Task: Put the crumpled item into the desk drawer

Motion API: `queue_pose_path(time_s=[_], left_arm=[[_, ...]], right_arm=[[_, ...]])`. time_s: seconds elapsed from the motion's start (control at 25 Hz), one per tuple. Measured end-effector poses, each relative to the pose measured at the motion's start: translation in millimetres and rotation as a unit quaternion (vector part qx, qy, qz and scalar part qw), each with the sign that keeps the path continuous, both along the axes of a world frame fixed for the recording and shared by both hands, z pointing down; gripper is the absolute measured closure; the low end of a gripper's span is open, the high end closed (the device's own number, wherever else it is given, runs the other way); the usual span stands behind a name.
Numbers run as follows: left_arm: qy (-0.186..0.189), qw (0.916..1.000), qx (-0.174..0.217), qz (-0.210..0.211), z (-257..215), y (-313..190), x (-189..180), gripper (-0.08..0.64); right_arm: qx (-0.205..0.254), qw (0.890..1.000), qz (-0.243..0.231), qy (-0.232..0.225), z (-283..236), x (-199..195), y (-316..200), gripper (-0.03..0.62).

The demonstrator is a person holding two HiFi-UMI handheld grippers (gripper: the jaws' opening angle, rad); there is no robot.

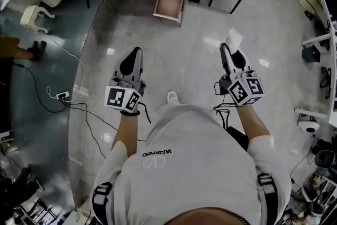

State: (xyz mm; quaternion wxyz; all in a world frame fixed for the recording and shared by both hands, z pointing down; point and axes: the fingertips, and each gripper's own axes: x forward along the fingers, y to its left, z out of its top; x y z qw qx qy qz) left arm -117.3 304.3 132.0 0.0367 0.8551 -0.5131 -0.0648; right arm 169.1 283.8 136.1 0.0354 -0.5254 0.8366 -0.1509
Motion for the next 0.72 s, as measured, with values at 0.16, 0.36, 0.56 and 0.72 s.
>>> queue_pose_path(time_s=[0.16,0.36,0.56,0.72], left_arm=[[0.003,1.0000,-0.001,0.001,5,-20,-19,0.561],[0.012,0.9998,-0.014,0.001,16,-33,-29,0.561],[0.018,0.9996,-0.021,0.002,24,-49,-31,0.561],[0.018,0.9996,-0.022,-0.001,25,-70,-32,0.561]], right_arm=[[-0.003,1.000,-0.002,0.003,4,-21,-18,0.482],[-0.008,1.000,-0.002,0.007,7,-33,-34,0.482],[-0.009,1.000,-0.005,0.011,11,-40,-53,0.481],[-0.009,1.000,-0.011,0.010,13,-43,-76,0.482]])
